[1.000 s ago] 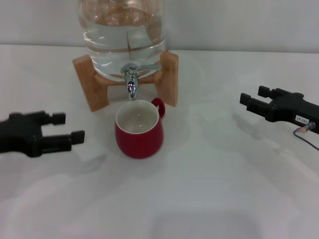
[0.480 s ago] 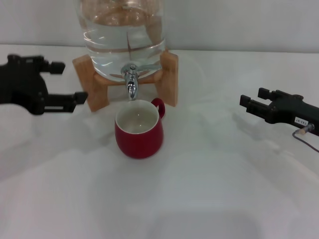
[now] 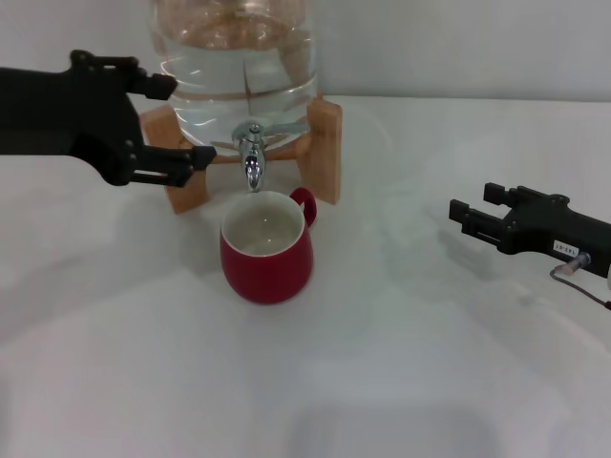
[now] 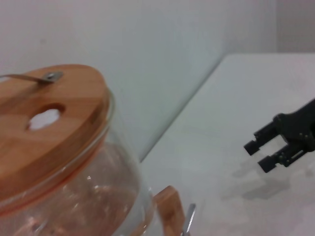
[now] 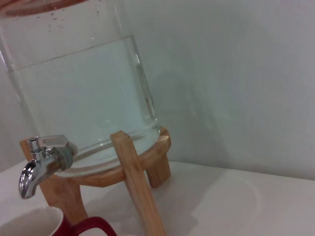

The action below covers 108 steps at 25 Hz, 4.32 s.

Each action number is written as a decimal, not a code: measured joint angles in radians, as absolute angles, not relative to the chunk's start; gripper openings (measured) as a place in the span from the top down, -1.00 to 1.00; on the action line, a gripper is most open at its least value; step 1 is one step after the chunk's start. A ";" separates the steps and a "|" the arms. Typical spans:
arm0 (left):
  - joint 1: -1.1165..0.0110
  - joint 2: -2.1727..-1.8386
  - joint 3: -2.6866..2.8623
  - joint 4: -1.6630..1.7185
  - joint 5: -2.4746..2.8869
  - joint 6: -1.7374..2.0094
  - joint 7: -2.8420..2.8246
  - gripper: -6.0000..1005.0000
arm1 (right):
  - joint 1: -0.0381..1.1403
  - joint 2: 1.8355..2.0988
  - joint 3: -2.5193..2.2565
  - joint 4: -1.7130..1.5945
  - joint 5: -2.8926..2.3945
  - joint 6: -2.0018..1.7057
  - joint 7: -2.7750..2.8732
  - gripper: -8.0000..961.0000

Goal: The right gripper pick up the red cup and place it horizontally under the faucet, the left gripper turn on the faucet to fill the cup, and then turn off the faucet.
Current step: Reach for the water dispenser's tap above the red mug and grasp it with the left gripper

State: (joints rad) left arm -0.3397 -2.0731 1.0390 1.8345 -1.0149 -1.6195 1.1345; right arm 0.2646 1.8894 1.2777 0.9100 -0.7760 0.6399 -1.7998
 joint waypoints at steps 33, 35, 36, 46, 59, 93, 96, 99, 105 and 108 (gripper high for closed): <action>-0.694 -2.066 1.046 1.758 -0.712 -1.851 1.003 -0.64 | 0.258 1.913 1.290 0.925 -0.812 0.837 -2.078 -0.32; -0.697 -2.070 1.047 1.737 -0.708 -1.832 1.009 -0.64 | 0.258 1.917 1.290 0.922 -0.812 0.842 -2.107 -0.32; -0.699 -2.072 1.049 1.727 -0.708 -1.824 1.011 -0.64 | 0.257 1.918 1.290 0.921 -0.812 0.842 -2.117 -0.32; -0.738 -2.074 1.094 1.627 -0.707 -1.759 1.018 -0.64 | 0.258 1.921 1.294 0.916 -0.822 0.842 -2.145 -0.32; -0.897 -2.071 1.098 1.531 -0.594 -1.819 1.000 -0.63 | 0.251 1.920 1.293 0.918 -0.822 0.847 -2.151 -0.32; -0.996 -2.077 1.225 1.248 -0.530 -1.625 1.033 -0.63 | 0.251 1.922 1.304 0.916 -0.823 0.842 -2.154 -0.32; -0.996 -2.077 1.228 1.241 -0.530 -1.615 1.034 -0.63 | 0.250 1.923 1.304 0.916 -0.824 0.842 -2.154 -0.32; -0.997 -2.077 1.228 1.238 -0.529 -1.612 1.035 -0.63 | 0.250 1.923 1.304 0.917 -0.824 0.844 -2.154 -0.32; -0.997 -2.077 1.230 1.223 -0.528 -1.605 1.035 -0.63 | 0.250 1.922 1.304 0.917 -0.824 0.846 -2.154 -0.32; -0.998 -2.077 1.230 1.206 -0.528 -1.596 1.036 -0.63 | 0.249 1.921 1.304 0.917 -0.824 0.847 -2.154 -0.32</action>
State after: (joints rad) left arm -0.9983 -2.0769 1.2303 1.2055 -0.5275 -1.5958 1.0364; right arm 0.2487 1.9213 1.3039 0.9173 -0.8238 0.8470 -2.1538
